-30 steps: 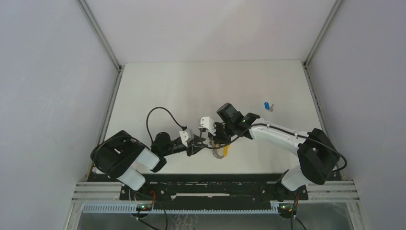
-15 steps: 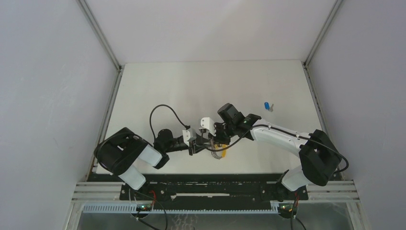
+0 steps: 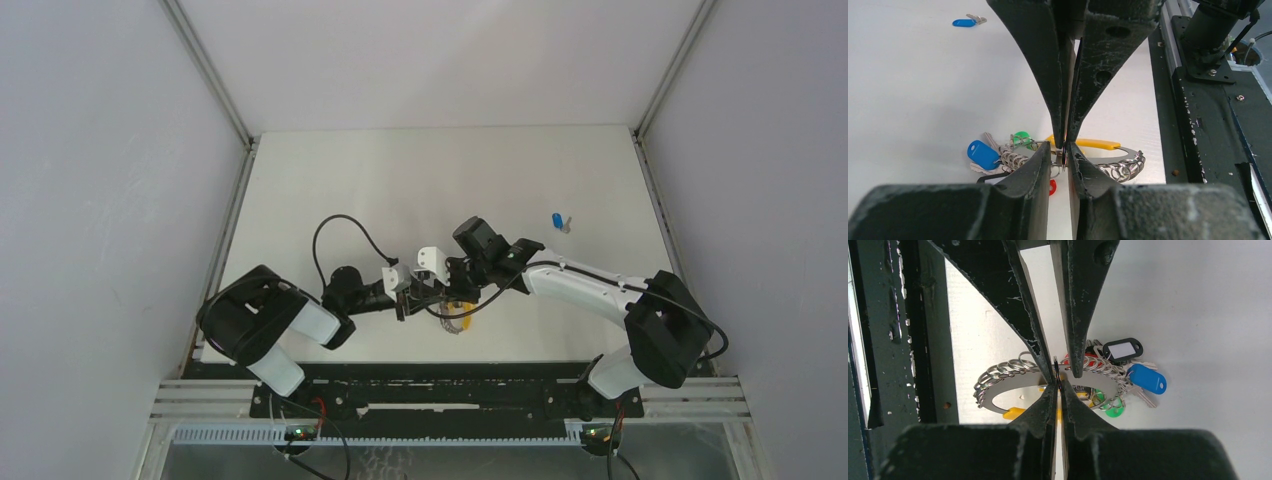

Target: Put the keys on the keyring

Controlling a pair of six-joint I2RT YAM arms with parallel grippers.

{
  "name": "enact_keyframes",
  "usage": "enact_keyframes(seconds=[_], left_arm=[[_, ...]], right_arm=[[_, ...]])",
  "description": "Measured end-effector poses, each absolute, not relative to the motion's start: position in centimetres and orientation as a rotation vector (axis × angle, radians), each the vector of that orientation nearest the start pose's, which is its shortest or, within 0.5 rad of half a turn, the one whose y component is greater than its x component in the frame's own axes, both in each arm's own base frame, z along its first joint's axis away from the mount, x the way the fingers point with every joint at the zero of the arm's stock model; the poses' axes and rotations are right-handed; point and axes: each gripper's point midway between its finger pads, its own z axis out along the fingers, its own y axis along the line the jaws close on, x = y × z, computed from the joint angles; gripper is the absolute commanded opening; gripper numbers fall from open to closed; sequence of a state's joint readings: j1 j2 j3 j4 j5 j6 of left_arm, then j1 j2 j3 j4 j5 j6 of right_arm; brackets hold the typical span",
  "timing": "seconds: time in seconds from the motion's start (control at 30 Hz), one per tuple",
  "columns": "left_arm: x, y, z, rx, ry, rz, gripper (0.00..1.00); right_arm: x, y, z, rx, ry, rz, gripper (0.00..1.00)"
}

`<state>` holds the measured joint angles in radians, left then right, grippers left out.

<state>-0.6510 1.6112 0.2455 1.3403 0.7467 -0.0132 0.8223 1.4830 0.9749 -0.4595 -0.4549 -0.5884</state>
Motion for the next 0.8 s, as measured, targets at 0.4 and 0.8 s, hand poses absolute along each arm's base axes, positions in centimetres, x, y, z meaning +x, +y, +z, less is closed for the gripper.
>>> enact_keyframes(seconds=[0.4, 0.8], left_arm=[[19.50, -30.21, 9.69, 1.092, 1.344, -1.118, 0.13], [19.57, -30.43, 10.16, 1.087, 1.330, -1.124, 0.00]], right_arm=[[19.53, 29.43, 9.14, -1.772, 1.796, 0.670, 0.00], [19.71, 29.17, 10.03, -1.726, 1.796, 0.685, 0.15]])
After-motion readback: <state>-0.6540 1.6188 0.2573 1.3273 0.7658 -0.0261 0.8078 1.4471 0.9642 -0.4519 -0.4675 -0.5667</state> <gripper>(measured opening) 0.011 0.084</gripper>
